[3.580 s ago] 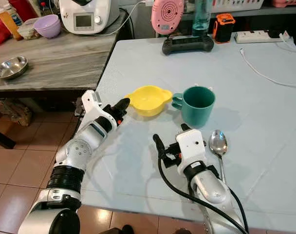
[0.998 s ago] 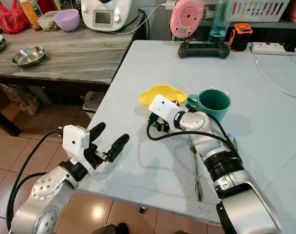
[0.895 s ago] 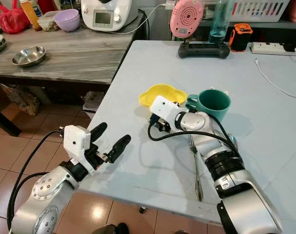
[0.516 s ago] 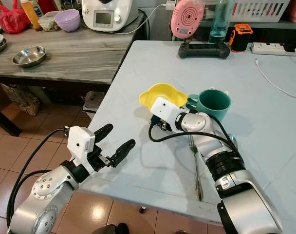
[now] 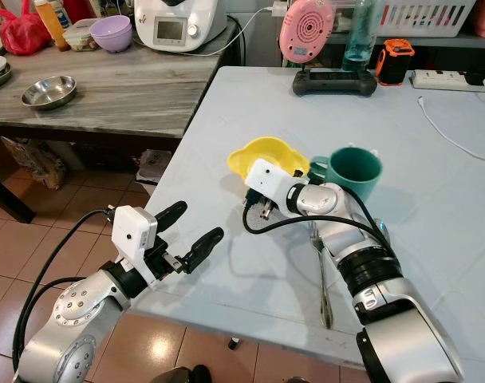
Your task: Setting the table
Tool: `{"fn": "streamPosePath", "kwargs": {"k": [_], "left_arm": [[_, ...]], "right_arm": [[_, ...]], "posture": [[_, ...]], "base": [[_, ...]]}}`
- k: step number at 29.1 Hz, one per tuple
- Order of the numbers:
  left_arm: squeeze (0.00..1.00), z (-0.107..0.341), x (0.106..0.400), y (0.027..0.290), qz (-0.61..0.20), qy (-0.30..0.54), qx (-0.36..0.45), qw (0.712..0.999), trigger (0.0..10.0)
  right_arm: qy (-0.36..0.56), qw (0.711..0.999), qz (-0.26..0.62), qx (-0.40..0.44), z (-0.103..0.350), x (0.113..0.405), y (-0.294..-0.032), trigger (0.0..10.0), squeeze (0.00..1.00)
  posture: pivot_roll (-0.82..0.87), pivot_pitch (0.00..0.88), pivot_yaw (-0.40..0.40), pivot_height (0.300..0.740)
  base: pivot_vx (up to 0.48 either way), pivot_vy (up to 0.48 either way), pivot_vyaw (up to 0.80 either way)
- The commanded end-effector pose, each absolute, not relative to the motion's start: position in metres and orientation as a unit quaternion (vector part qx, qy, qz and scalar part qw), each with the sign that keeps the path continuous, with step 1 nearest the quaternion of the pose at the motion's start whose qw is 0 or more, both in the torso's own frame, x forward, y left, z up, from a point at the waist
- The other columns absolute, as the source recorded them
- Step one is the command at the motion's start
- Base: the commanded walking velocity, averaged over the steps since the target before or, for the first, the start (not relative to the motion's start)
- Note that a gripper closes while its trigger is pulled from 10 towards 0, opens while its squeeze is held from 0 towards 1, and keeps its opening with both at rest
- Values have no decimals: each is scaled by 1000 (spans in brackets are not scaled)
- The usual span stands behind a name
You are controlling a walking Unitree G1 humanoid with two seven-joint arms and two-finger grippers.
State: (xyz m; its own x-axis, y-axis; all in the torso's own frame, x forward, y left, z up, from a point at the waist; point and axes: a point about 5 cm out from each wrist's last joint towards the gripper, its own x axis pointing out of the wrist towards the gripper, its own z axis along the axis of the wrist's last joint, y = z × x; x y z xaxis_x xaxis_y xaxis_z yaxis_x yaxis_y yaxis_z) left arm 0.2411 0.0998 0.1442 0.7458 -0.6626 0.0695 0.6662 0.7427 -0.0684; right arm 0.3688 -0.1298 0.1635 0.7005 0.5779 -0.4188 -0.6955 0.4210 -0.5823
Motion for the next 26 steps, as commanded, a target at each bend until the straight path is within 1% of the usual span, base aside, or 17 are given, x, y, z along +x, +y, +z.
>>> {"fn": "streamPosePath", "kwargs": {"k": [1, 8, 16, 21, 24, 25, 26], "left_arm": [[0, 143, 243, 102, -353, -17, -37, 935, 10000], [0, 143, 245, 103, -347, -19, -34, 937, 10000], [0, 142, 251, 110, -320, -20, -29, 947, 10000], [0, 142, 255, 116, -282, -22, -23, 959, 10000], [0, 142, 259, 122, -247, -24, -21, 969, 10000], [0, 142, 261, 129, -208, -30, -18, 978, 10000], [0, 142, 262, 131, -199, -31, -17, 979, 10000]], "right_arm": [[58, 838, 388, -379, 172, 368, -126, 0, 0], [45, 836, 401, -372, 173, 365, -124, 0, 0], [-9, 837, 426, -342, 180, 356, -107, 0, 0], [-50, 849, 443, -284, 185, 343, -96, 0, 0], [-71, 864, 427, -257, 187, 337, -95, 0, 0], [-87, 884, 394, -235, 186, 333, -96, 3373, 0], [-90, 889, 386, -230, 186, 332, -97, 3373, 0]], "posture": [[-116, 79, 97, 740], [-116, 73, 98, 740], [-112, 66, 101, 740], [-108, 61, 98, 740], [-105, 59, 96, 740], [-104, 58, 93, 740], [-104, 58, 93, 740]], "base": [[0, 0, 0], [0, 0, 0], [0, 0, 0], [0, 0, 0], [0, 0, 0], [0, 0, 0], [0, 0, 0]]}}
